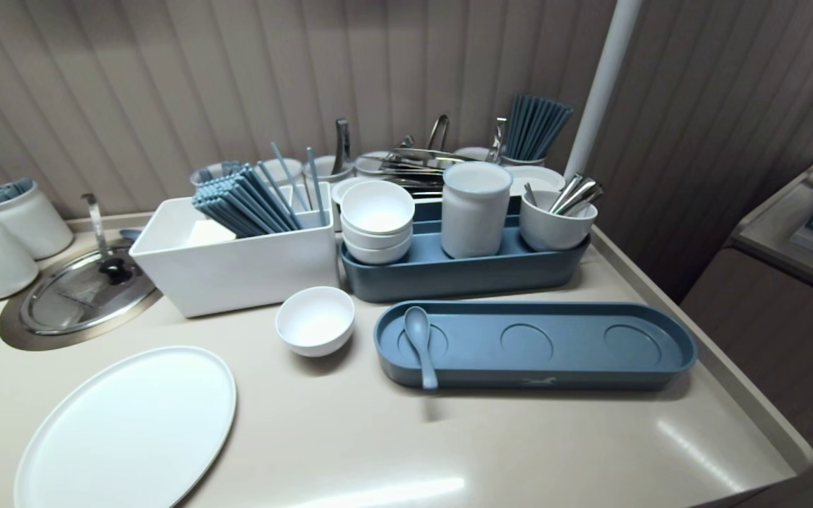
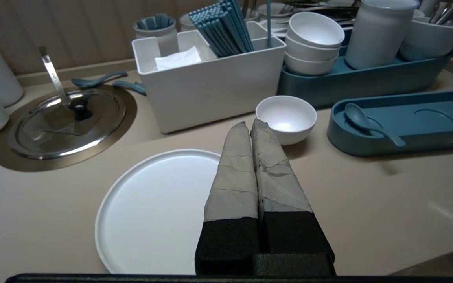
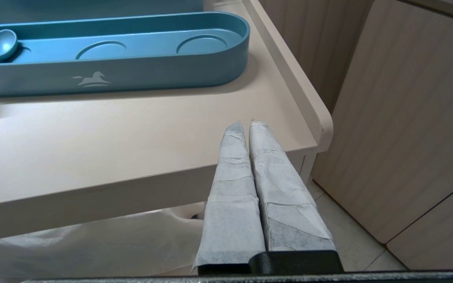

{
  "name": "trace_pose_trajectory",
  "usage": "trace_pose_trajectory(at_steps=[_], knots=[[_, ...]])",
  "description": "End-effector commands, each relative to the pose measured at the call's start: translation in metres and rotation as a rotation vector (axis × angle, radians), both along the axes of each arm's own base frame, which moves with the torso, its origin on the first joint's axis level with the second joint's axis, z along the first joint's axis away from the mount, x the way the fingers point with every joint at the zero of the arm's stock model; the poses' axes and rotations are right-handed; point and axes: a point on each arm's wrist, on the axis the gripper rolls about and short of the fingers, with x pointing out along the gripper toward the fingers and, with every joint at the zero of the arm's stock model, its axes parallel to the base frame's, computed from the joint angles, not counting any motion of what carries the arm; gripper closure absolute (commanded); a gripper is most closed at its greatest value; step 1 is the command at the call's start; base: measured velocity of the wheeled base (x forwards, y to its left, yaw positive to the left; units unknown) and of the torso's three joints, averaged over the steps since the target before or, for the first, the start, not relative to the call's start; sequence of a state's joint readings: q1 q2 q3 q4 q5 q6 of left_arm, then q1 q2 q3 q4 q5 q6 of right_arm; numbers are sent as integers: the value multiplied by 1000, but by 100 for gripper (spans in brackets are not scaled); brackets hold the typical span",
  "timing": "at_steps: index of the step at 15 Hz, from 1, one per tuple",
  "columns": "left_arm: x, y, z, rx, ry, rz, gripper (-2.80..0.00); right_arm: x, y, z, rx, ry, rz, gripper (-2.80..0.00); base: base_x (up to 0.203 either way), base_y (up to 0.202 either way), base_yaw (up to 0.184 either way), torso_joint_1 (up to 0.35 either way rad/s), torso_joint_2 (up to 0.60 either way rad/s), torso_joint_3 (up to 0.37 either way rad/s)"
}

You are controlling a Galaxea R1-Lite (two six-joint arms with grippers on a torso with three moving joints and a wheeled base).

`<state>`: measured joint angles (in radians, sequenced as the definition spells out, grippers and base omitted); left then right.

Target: Pick the bowl and place it on the plate

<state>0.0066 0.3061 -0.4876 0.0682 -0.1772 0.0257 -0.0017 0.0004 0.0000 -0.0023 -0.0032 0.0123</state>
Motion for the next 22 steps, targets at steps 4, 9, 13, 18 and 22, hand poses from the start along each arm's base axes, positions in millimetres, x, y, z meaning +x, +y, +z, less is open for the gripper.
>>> trace_pose_trajectory(at_steps=[4, 9, 13, 18, 22], knots=[[25, -1, 28, 1, 183, -62, 0, 0, 0, 1, 0, -1, 0, 0, 0, 0, 0, 0, 0, 0], [68, -2, 73, 56, 302, -113, 0, 0, 0, 1, 0, -1, 0, 0, 0, 0, 0, 0, 0, 0], [99, -4, 95, 143, 411, -154, 0, 0, 0, 0, 0, -1, 0, 0, 0, 0, 0, 0, 0, 0], [125, -14, 89, 176, 502, -245, 0, 0, 0, 0, 0, 0, 0, 0, 0, 0, 0, 0, 0, 0], [147, -28, 94, 197, 545, -341, 0, 0, 0, 0, 0, 0, 0, 0, 0, 0, 0, 0, 0, 0]])
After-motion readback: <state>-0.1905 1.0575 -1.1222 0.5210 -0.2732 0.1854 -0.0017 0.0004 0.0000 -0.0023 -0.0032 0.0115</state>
